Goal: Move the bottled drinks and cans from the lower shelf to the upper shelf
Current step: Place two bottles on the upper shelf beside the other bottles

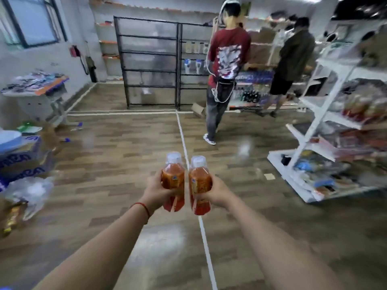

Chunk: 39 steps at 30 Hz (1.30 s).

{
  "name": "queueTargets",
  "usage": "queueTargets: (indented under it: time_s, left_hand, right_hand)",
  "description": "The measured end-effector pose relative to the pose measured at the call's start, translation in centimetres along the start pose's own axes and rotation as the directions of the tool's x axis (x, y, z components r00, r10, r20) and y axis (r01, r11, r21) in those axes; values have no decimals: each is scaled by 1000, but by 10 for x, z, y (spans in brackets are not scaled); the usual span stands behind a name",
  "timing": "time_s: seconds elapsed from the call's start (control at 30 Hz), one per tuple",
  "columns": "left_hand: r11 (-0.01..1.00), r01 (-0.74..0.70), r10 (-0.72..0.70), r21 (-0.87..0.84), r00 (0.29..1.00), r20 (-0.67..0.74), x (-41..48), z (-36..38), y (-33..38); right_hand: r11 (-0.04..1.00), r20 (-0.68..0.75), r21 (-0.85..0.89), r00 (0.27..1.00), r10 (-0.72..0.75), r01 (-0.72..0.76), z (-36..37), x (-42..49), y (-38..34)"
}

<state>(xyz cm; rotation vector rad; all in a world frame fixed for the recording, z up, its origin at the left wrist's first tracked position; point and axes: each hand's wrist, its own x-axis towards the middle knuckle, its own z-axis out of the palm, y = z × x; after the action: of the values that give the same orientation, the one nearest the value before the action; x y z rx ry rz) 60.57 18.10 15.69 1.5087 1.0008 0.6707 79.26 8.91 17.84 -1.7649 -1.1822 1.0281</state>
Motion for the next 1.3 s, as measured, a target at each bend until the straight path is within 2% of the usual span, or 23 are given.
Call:
queueTargets:
  time_s: [0.23, 0.4, 0.57, 0.83, 0.97, 1.17, 1.3]
  left_hand:
    - [995, -93, 96, -26, 940, 326, 55, 213, 53]
    - [987, -159, 141, -6, 859, 493, 87, 337, 77]
    - [985, -170, 155, -39, 753, 639, 126, 451, 100]
    - [969, -235, 202, -81, 558, 805, 217, 621, 157]
    - [960, -261, 218, -100, 479, 850, 255, 691, 187]
    - [953, -274, 234, -128, 403, 885, 293, 796, 218]
    - [956, -273, 206, -108, 362, 909, 317, 883, 226]
  right_hand:
    - [990, -313, 7, 940, 137, -142, -180, -60, 82]
    - [978, -504, 34, 842, 195, -207, -278, -94, 131]
    - [951, -634, 106, 718, 289, -289, -366, -105, 184]
    - [918, -783, 214, 503, 366, -335, -510, -91, 227]
    - [912, -821, 253, 427, 379, -323, -577, -85, 239]
    - [909, -847, 300, 358, 393, -288, -673, -79, 276]
    - [913, -838, 313, 376, 396, -263, -743, -75, 320]
